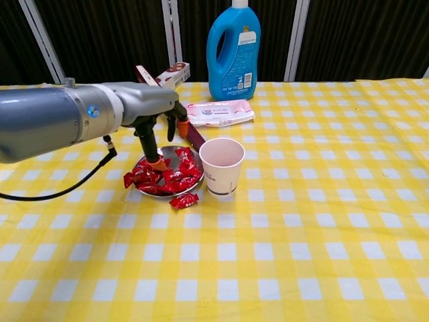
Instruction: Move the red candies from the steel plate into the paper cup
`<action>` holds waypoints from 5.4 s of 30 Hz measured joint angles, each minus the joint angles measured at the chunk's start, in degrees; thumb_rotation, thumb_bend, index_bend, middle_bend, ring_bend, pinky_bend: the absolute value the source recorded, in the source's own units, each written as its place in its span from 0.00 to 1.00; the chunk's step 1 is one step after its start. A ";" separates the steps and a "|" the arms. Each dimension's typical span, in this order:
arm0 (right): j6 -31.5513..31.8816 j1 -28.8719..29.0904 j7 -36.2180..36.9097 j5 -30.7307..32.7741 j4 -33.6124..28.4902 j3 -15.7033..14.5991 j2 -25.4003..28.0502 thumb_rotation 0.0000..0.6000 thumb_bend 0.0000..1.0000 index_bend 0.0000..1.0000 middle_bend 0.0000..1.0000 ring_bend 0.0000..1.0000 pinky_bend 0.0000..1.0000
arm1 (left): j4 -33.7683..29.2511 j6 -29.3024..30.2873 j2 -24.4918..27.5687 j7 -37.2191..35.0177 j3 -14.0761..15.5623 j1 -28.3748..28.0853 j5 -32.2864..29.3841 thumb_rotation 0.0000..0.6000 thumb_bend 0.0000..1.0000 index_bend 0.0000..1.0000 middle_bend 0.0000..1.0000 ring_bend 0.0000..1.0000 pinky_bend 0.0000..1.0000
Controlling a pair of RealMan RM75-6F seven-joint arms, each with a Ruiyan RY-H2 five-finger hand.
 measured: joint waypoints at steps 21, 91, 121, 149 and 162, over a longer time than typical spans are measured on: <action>-0.74 0.22 0.58 0.29 -0.41 -0.13 0.33 1.00 0.28 0.00 0.00 0.00 0.00 | 7.85 -0.61 -2.52 3.81 2.37 0.06 -8.90 1.00 0.20 0.31 0.29 0.79 0.87; -1.21 0.34 1.45 0.66 -0.93 -0.18 0.64 1.00 0.28 0.00 0.00 0.00 0.00 | 12.77 -0.22 -8.05 2.78 -1.76 -1.40 -0.89 1.00 0.41 0.54 0.61 0.81 0.89; -1.16 0.50 2.26 0.53 -0.86 -0.04 0.57 1.00 0.28 0.00 0.00 0.00 0.00 | 2.36 1.81 -8.72 0.35 -5.56 -4.94 4.42 1.00 0.22 0.44 0.48 0.81 0.89; -0.97 0.46 1.31 0.45 -0.90 -0.09 0.27 1.00 0.28 0.00 0.00 0.00 0.00 | 1.56 2.74 -1.04 3.02 0.67 0.39 -3.84 1.00 0.19 0.36 0.41 0.81 0.89; -1.23 0.57 1.60 0.63 -0.94 -0.04 0.36 1.00 0.28 0.00 0.00 0.00 0.00 | 8.70 -0.04 -5.17 2.78 1.78 0.65 -4.74 1.00 0.21 0.39 0.43 0.81 0.89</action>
